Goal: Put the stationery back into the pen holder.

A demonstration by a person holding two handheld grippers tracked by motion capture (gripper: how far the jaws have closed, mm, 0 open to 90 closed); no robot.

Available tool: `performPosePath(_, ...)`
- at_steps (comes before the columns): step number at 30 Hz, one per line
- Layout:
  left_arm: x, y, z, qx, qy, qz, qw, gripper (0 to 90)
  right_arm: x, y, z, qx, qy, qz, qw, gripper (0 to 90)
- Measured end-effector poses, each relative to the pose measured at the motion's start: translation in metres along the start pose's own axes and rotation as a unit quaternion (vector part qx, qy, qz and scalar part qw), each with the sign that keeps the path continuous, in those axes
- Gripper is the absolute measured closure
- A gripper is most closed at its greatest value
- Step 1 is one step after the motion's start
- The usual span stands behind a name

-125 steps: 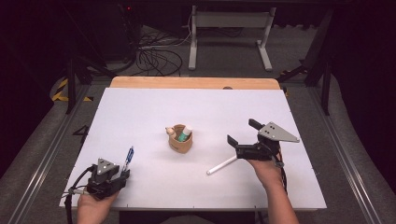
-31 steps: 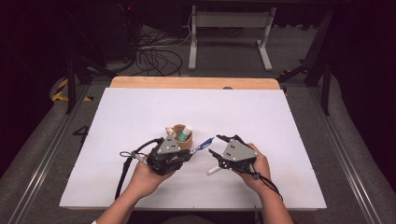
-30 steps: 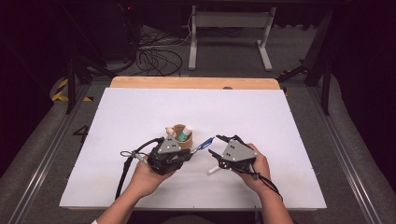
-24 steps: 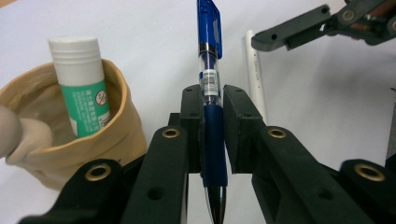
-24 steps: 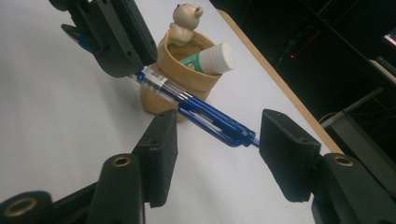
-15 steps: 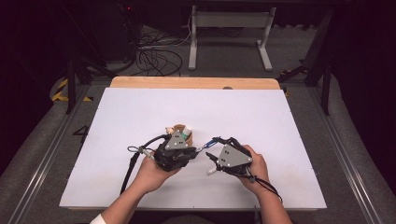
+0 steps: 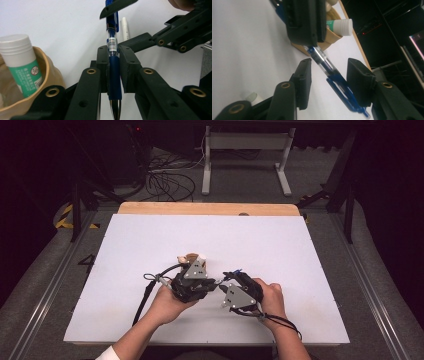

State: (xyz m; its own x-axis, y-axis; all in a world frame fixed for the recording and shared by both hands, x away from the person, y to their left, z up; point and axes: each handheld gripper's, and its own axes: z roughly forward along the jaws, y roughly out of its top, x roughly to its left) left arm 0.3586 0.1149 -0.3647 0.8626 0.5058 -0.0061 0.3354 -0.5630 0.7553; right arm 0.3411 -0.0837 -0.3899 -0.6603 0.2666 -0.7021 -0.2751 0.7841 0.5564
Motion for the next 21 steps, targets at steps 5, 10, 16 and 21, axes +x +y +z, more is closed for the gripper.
performPosePath(5,-0.001,0.002,0.004,0.004,-0.005,-0.001,1.0,79.2,0.008,0.004,0.003,0.011,-0.012,-0.063,0.9979,64.9)
performPosePath(10,0.0,0.003,0.004,-0.001,-0.007,-0.004,1.0,78.9,0.012,0.004,0.003,0.028,-0.012,-0.113,0.9932,73.2)
performPosePath(16,-0.002,0.003,0.003,-0.004,0.01,0.013,0.9999,75.0,0.019,0.005,0.008,0.028,-0.012,-0.13,0.991,80.0)
performPosePath(21,-0.001,0.002,0.0,-0.015,0.025,0.015,0.9995,64.2,0.016,0.003,0.007,0.028,-0.011,-0.121,0.9922,80.1)
